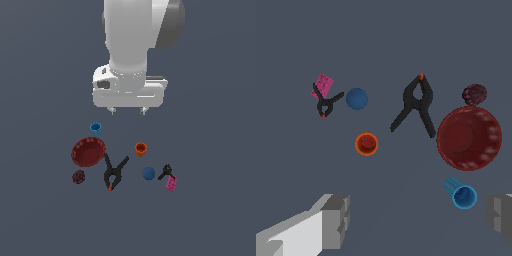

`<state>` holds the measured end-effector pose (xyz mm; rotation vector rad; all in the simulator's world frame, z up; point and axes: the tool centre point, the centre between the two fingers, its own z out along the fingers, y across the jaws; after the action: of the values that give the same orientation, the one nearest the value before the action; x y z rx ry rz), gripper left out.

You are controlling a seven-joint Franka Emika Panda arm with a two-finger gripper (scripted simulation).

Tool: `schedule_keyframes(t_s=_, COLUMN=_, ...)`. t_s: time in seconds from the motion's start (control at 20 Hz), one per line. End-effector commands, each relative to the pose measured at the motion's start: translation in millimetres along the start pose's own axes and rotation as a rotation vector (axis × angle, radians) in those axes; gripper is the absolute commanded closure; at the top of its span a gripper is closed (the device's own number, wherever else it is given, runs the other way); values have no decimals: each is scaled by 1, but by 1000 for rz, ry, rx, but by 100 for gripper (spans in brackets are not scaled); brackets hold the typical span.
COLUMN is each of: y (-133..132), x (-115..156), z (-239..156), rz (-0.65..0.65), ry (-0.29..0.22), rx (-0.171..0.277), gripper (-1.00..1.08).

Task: Pick up a designated object from a clutter of objects.

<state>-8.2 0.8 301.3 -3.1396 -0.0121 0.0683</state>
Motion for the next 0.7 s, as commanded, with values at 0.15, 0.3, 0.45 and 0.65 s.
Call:
schedule_keyframes(t_s=0.15, y=1, x=0, z=1, rz=1, ry=-2, rx=-5, gripper=-20)
schedule_keyframes(t_s=0.3, y=2, x=0, z=2, rz=4, ry=-5, rx=-13, gripper=-20)
schedule_keyframes(t_s=0.45, y=2, x=0, z=2, rz=4, ry=-4, rx=-13, gripper=-20)
schedule_keyframes(t_s=0.65, y=5, x=1, z=5, rz=12, ry=-12, rx=-7, gripper=-20)
